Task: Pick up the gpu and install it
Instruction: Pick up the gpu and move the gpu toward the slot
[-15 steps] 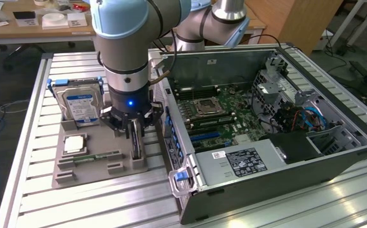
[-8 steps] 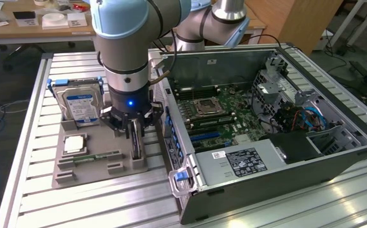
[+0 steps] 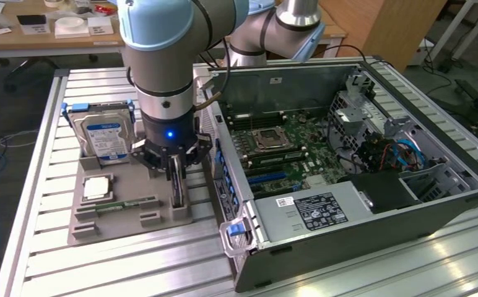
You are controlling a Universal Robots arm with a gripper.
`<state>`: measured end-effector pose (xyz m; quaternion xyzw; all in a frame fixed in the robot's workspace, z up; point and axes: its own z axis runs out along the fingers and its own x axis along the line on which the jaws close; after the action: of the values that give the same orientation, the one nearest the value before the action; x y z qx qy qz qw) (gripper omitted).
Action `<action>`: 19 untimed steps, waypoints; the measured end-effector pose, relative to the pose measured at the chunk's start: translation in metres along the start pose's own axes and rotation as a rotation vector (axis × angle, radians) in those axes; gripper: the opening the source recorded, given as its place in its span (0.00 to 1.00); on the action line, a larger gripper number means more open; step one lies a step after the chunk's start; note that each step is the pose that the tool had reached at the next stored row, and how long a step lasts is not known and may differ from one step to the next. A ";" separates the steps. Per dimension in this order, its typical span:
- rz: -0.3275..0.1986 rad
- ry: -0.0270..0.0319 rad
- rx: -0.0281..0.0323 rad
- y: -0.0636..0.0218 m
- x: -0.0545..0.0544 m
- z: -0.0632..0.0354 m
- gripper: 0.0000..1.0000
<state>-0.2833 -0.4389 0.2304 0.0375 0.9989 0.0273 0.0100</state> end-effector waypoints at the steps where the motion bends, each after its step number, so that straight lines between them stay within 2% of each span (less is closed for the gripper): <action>1: 0.000 0.0000 0.0000 0.0000 0.000 0.0000 0.35; 5: 0.000 0.0002 0.0001 0.0000 0.000 -0.0001 0.33; 6: 0.000 0.0001 0.0001 0.0000 0.000 0.0000 0.27; 16: 0.000 0.0000 0.0000 0.0000 0.000 0.0000 0.27; 19: -0.028 0.0017 -0.0003 0.0000 0.000 0.0002 0.27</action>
<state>-0.2833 -0.4389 0.2303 0.0233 0.9993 0.0273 0.0095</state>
